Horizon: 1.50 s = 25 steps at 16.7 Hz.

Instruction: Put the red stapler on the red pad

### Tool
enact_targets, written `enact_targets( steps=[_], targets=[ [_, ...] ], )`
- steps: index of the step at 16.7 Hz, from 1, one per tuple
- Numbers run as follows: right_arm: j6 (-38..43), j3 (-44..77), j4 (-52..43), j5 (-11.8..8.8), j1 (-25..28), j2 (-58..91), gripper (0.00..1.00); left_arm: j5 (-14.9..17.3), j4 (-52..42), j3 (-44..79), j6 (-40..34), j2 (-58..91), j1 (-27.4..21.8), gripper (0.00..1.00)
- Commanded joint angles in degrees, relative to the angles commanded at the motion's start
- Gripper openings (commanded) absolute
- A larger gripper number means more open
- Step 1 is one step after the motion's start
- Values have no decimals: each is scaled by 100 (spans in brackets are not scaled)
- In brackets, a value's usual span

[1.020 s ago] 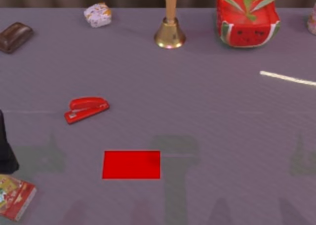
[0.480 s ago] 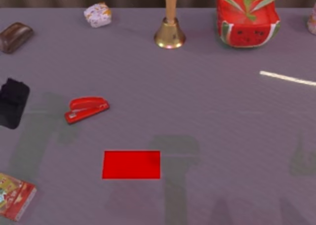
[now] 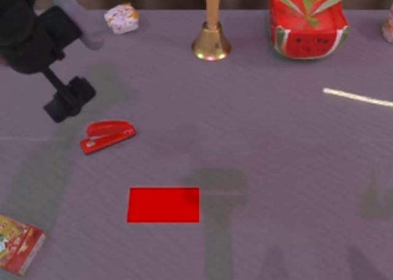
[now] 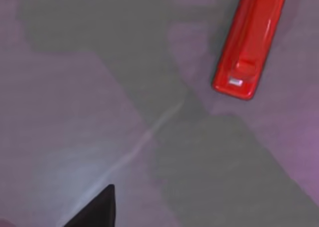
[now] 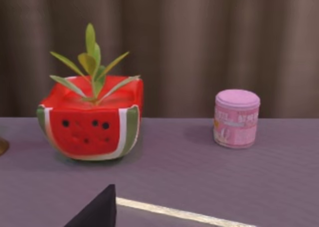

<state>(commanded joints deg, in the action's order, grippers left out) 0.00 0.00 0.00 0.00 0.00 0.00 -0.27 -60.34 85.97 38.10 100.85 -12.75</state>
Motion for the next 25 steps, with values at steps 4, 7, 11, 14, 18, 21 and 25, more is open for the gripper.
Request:
enact_targets(
  steps=[4, 7, 11, 14, 18, 21, 25],
  targets=[
    [0, 0, 0, 0, 0, 0, 100, 11, -936, 1466, 629, 1509, -220, 100],
    [0, 0, 0, 0, 0, 0, 100, 17, -1325, 2176, 913, 2193, -317, 100],
    [0, 0, 0, 0, 0, 0, 100, 18, -1429, 2381, 993, 2397, -344, 100],
    [0, 0, 0, 0, 0, 0, 100, 16, -1416, 2366, 987, 2385, -312, 100],
    [0, 0, 0, 0, 0, 0, 100, 19, -996, 2007, 1006, 2484, -332, 100],
    [0, 0, 0, 0, 0, 0, 100, 21, -155, 1439, 1008, 2678, -328, 100],
    [0, 0, 0, 0, 0, 0, 100, 23, 550, 889, 1017, 2877, -326, 100]
  ],
)
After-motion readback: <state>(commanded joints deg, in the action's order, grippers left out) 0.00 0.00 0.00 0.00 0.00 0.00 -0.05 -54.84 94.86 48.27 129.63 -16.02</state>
